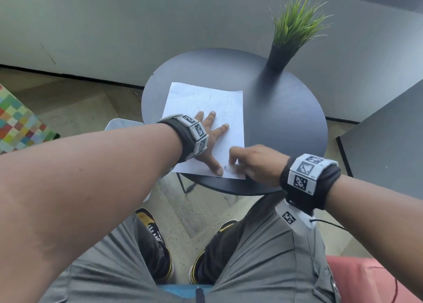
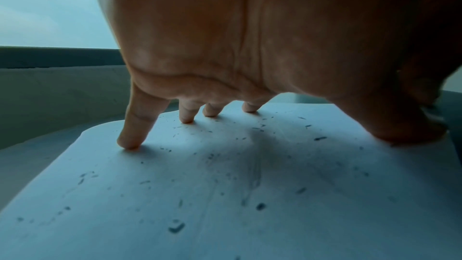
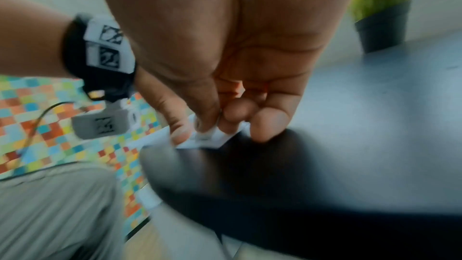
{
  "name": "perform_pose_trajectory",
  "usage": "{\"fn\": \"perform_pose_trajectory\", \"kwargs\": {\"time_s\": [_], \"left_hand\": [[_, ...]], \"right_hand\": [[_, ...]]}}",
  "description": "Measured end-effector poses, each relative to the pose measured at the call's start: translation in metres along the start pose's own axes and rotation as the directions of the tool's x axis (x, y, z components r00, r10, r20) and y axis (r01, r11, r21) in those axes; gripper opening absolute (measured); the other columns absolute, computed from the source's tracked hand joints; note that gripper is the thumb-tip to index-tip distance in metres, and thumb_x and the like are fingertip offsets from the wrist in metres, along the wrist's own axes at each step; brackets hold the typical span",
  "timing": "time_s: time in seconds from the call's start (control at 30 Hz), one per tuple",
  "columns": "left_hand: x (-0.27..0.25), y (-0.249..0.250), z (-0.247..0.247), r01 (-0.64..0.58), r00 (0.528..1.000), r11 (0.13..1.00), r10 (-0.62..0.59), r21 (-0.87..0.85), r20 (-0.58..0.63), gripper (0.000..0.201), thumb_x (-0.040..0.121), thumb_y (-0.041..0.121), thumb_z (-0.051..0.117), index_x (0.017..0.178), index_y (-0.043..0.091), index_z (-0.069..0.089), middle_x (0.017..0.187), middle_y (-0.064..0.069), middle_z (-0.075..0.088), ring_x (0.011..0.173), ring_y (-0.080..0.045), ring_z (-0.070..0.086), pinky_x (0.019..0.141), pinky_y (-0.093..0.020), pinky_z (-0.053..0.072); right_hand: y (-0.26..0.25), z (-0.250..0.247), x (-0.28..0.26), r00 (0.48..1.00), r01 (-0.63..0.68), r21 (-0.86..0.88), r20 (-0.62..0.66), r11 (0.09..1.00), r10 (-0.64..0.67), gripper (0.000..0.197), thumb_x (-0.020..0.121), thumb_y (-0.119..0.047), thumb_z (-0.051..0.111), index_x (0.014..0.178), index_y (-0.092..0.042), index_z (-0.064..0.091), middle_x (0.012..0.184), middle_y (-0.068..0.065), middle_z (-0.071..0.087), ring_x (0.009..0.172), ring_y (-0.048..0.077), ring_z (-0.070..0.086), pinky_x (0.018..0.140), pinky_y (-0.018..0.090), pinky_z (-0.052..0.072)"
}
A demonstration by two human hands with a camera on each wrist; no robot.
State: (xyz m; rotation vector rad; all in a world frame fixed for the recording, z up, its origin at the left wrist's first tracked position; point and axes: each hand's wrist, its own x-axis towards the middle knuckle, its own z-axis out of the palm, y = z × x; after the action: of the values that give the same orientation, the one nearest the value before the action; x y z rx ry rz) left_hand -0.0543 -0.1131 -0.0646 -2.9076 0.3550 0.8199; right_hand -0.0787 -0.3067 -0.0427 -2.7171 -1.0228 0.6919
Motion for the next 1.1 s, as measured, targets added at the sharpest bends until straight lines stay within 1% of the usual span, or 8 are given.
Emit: {"fn": "perform_pose_trajectory", "kwargs": {"time_s": [0.1, 0.27, 0.4, 0.57, 0.7, 0.83, 0.93, 1.1], "left_hand": [[-0.002, 0.001, -0.001, -0.001, 1.0, 1.0, 0.001, -0.009, 0.002, 0.147, 0.046, 0.094, 0.065, 0.154, 0.04, -0.019, 0.163, -0.011, -0.025, 0.15, -0.043, -0.016, 0.117, -0.067, 0.012], [-0.002, 0.0, 0.002, 0.002, 1.0, 1.0, -0.002, -0.014, 0.008, 0.147, 0.045, 0.094, 0.065, 0.154, 0.041, -0.019, 0.163, -0.01, -0.027, 0.15, -0.042, -0.018, 0.118, -0.067, 0.01], [0.0, -0.002, 0.002, -0.001, 1.0, 1.0, 0.001, -0.02, 0.009, 0.146, 0.046, 0.094, 0.064, 0.153, 0.042, -0.02, 0.163, -0.008, -0.027, 0.15, -0.041, -0.018, 0.117, -0.068, 0.011], [-0.005, 0.0, 0.002, 0.029, 1.0, 0.999, -0.029, -0.037, 0.004, 0.137, 0.052, 0.095, 0.06, 0.154, 0.043, -0.016, 0.164, -0.007, -0.023, 0.151, -0.04, -0.015, 0.117, -0.066, 0.015], [-0.013, 0.009, -0.011, 0.1, 0.99, 0.995, -0.101, -0.021, -0.101, 0.092, 0.081, 0.08, 0.05, 0.156, 0.038, 0.017, 0.156, -0.012, 0.022, 0.14, -0.041, 0.025, 0.104, -0.056, 0.035], [-0.018, 0.008, -0.031, 0.079, 0.971, 0.996, -0.067, 0.045, -0.229, 0.037, 0.095, 0.047, 0.049, 0.121, 0.023, 0.059, 0.127, -0.004, 0.055, 0.113, -0.03, 0.058, 0.079, -0.038, 0.041], [-0.011, 0.008, -0.032, 0.038, 0.956, 0.999, -0.032, 0.012, -0.293, 0.03, 0.095, 0.039, 0.05, 0.12, 0.022, 0.058, 0.125, -0.005, 0.054, 0.116, -0.03, 0.058, 0.084, -0.04, 0.046], [0.008, 0.008, -0.019, 0.078, 0.965, 0.987, -0.11, -0.141, -0.239, 0.05, 0.093, 0.039, 0.057, 0.135, 0.016, 0.045, 0.139, -0.009, 0.043, 0.129, -0.034, 0.044, 0.095, -0.044, 0.043]], "right_hand": [[0.009, -0.005, 0.003, 0.976, -0.123, 0.086, -0.17, 0.989, 0.136, 0.022, 0.097, -0.042, 0.046, 0.096, -0.021, 0.047, 0.083, 0.006, 0.06, 0.076, 0.027, 0.055, 0.069, 0.038, 0.048], [-0.011, 0.007, -0.008, 0.999, 0.02, -0.027, 0.032, 0.999, -0.019, 0.009, 0.098, -0.025, 0.046, 0.1, -0.017, 0.047, 0.077, 0.002, 0.053, 0.071, 0.024, 0.048, 0.062, 0.035, 0.04], [0.008, -0.007, 0.008, 0.972, -0.184, 0.077, -0.137, 0.98, 0.193, 0.014, 0.097, -0.035, 0.047, 0.101, -0.021, 0.049, 0.087, 0.006, 0.059, 0.081, 0.029, 0.056, 0.071, 0.037, 0.048], [-0.001, -0.004, 0.002, 0.993, -0.086, 0.09, -0.072, 0.992, 0.093, 0.021, 0.096, -0.042, 0.051, 0.109, -0.026, 0.054, 0.083, -0.001, 0.061, 0.079, 0.022, 0.056, 0.072, 0.032, 0.044], [0.042, -0.006, -0.016, 0.881, -0.297, 0.339, -0.263, 0.892, 0.393, 0.016, 0.091, -0.042, 0.059, 0.103, -0.031, 0.059, 0.084, -0.009, 0.062, 0.085, 0.017, 0.058, 0.073, 0.027, 0.038], [0.079, 0.007, -0.037, 0.74, -0.478, 0.447, -0.26, 0.756, 0.621, 0.017, 0.091, -0.041, 0.058, 0.104, -0.031, 0.057, 0.103, -0.002, 0.065, 0.098, 0.023, 0.058, 0.078, 0.028, 0.038], [0.089, 0.012, -0.045, 0.663, -0.515, 0.502, -0.28, 0.694, 0.694, 0.027, 0.09, -0.048, 0.057, 0.109, -0.031, 0.052, 0.117, 0.004, 0.062, 0.102, 0.025, 0.056, 0.083, 0.033, 0.042], [0.088, 0.015, -0.049, 0.647, -0.525, 0.527, -0.263, 0.668, 0.716, 0.023, 0.092, -0.041, 0.057, 0.11, -0.027, 0.055, 0.111, 0.002, 0.064, 0.096, 0.023, 0.057, 0.082, 0.032, 0.044]]}}
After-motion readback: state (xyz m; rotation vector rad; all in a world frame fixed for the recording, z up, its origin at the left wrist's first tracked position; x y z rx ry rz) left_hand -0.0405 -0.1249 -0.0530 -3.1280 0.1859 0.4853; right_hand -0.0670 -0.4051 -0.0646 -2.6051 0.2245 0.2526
